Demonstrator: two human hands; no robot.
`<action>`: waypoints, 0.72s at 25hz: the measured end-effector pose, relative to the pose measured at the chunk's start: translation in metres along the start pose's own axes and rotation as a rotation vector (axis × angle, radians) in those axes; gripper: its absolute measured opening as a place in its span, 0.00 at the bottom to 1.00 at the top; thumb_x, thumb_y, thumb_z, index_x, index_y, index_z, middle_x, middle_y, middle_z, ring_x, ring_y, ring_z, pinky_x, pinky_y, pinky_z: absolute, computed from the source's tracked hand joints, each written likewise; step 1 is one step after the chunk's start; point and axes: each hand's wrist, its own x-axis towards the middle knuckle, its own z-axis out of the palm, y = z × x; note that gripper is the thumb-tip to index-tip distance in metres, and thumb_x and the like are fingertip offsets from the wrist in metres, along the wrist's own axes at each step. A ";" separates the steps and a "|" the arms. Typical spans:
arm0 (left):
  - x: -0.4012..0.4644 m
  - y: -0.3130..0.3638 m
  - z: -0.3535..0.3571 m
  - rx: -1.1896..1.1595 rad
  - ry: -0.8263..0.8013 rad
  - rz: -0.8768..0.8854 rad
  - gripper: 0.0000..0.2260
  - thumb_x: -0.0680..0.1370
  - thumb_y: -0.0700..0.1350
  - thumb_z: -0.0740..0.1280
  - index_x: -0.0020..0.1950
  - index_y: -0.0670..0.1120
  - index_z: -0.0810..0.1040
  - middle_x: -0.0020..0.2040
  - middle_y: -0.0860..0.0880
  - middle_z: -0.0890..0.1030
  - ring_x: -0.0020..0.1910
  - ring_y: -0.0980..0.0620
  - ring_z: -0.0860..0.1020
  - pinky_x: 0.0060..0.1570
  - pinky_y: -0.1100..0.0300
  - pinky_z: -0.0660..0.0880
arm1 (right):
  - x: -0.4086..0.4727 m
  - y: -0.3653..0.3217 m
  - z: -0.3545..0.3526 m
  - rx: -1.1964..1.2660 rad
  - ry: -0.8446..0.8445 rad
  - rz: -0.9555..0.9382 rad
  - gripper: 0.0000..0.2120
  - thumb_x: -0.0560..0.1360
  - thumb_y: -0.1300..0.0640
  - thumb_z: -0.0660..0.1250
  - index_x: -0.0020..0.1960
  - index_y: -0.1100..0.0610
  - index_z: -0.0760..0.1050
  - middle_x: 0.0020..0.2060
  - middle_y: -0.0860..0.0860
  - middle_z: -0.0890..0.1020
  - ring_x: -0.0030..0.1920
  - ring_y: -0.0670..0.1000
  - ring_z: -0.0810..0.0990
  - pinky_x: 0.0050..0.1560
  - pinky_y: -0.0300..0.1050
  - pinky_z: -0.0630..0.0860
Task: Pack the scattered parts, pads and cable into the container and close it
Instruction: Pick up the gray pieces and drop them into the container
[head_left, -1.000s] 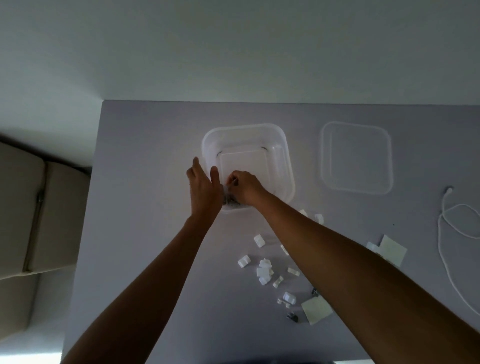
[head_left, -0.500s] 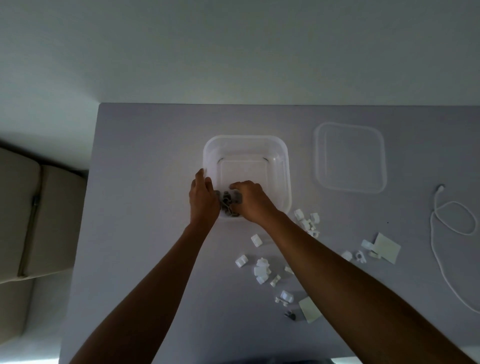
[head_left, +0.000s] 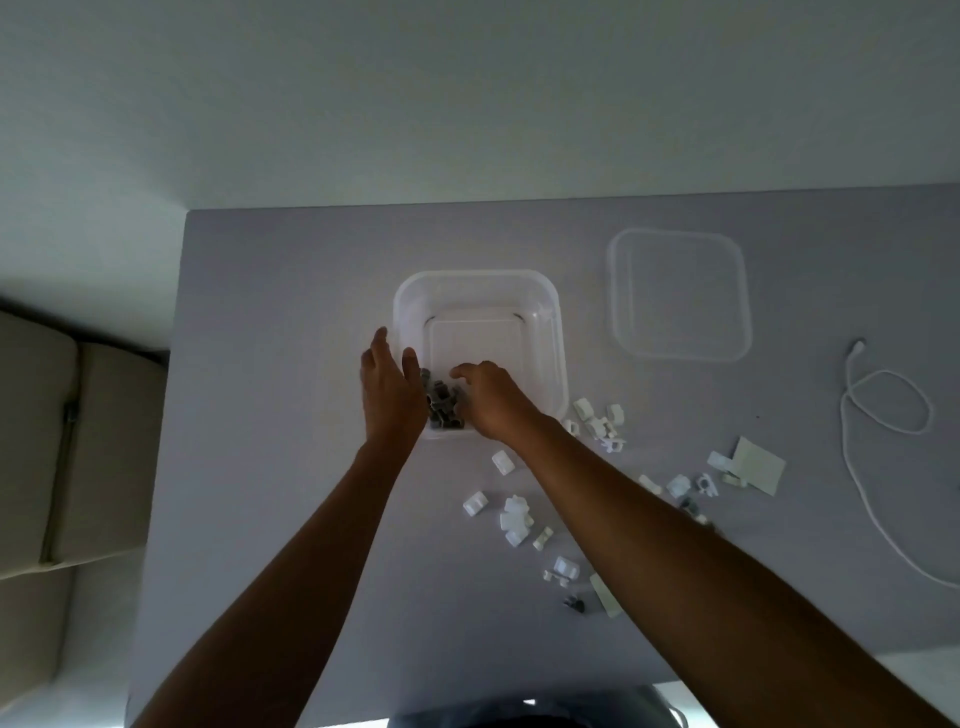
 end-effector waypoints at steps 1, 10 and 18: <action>-0.003 0.007 -0.003 0.054 0.040 0.061 0.22 0.83 0.50 0.57 0.76 0.44 0.60 0.71 0.40 0.68 0.69 0.42 0.68 0.67 0.44 0.69 | -0.005 0.003 -0.004 0.034 0.066 -0.012 0.23 0.76 0.64 0.69 0.70 0.57 0.71 0.64 0.60 0.75 0.61 0.58 0.77 0.60 0.44 0.74; -0.091 0.078 0.063 0.096 -0.095 0.649 0.13 0.79 0.44 0.64 0.63 0.44 0.74 0.56 0.45 0.79 0.56 0.48 0.77 0.56 0.54 0.72 | -0.121 0.091 -0.059 0.262 0.782 0.021 0.09 0.75 0.67 0.68 0.54 0.58 0.79 0.49 0.51 0.82 0.46 0.44 0.79 0.49 0.25 0.71; -0.184 0.079 0.180 0.386 -0.791 0.809 0.13 0.78 0.47 0.65 0.62 0.48 0.75 0.60 0.48 0.78 0.57 0.47 0.75 0.57 0.49 0.74 | -0.229 0.235 -0.040 0.188 0.726 0.373 0.05 0.75 0.58 0.71 0.49 0.58 0.79 0.45 0.50 0.82 0.46 0.50 0.79 0.50 0.39 0.73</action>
